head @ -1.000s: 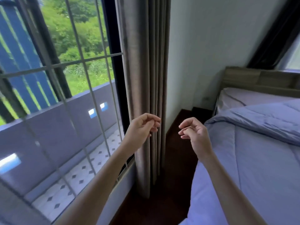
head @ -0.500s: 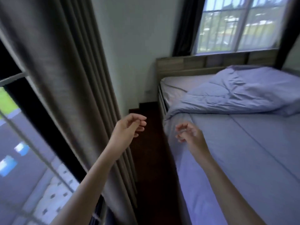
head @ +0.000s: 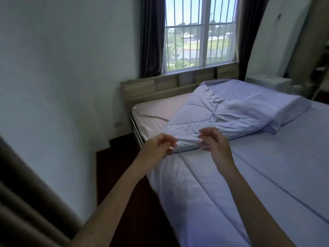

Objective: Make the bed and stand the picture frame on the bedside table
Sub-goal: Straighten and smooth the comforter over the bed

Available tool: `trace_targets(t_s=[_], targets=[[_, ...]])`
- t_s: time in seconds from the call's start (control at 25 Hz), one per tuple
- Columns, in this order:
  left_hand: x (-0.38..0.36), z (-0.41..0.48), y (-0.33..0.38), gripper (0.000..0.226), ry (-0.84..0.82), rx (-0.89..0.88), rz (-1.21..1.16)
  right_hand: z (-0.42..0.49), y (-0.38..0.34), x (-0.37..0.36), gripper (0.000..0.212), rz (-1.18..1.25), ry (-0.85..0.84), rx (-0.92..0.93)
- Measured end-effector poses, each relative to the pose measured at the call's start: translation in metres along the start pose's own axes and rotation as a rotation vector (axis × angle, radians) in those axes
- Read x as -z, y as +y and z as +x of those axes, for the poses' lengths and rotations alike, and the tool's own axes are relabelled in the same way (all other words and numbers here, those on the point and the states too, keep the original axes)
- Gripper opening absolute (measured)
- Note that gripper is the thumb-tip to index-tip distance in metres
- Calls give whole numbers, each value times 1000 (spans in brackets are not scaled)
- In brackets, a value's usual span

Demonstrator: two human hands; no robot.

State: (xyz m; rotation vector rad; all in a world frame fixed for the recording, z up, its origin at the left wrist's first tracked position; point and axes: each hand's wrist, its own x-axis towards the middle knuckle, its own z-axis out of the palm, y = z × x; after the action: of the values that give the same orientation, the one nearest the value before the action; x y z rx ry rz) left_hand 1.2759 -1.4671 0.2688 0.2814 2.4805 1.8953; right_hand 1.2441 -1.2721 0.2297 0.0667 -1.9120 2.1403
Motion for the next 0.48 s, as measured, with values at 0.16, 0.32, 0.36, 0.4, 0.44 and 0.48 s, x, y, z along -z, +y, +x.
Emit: trace_targets(t_s=[0.16,0.32,0.36,0.4,0.44,0.48], targets=[[21,80,-16,25,-52,13,5,74,7,-18,27,-9,29,13],[41,158,-52,29,-88,25,27,127,41,-24,28,-101,29,-15],[46,175,-61,29,-109,26,33,138,49,-25,27,-111,60,-21],[51,196,-72,30,-142,20,41,150,58,-27,25,-118,102,-22],[57,219,-85,30,-174,16,47,164,67,-31,25,-126,142,-19],[62,242,-97,31,-202,21,49,178,76,-35,25,-140,176,-20]])
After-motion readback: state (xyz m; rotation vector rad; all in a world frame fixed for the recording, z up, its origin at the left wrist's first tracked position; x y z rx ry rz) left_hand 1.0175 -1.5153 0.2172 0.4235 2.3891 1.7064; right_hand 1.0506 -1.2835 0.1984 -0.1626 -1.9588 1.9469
